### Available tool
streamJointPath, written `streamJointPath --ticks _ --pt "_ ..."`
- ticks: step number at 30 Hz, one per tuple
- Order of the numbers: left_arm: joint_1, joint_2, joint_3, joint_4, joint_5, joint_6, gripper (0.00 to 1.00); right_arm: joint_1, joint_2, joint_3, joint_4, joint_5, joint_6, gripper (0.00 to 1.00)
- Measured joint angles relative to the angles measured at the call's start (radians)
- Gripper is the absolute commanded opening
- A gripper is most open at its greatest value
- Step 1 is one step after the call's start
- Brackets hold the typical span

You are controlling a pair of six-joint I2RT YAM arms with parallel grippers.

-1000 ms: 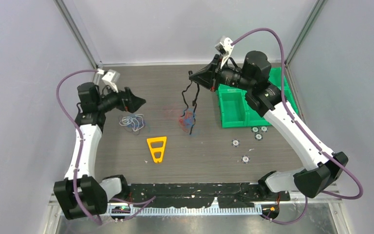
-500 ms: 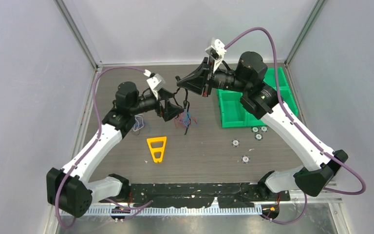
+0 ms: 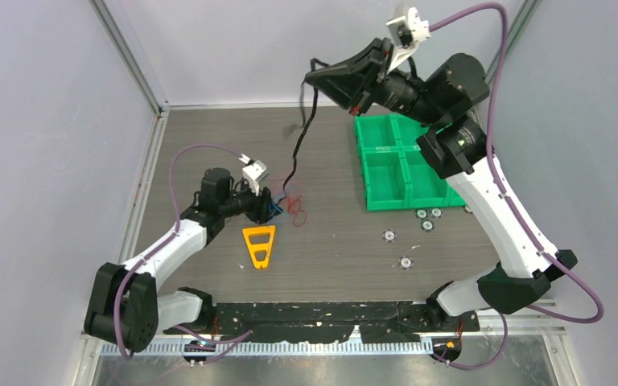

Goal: Untangle the cables

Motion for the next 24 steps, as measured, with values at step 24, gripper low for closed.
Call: streamJointPath --ticks 24 --pt "0.044 -0.213 0.063 -0.15 0.012 0.113 1.0 -0.212 0.0 -0.027 -0.089 0.032 -0.053 0.05"
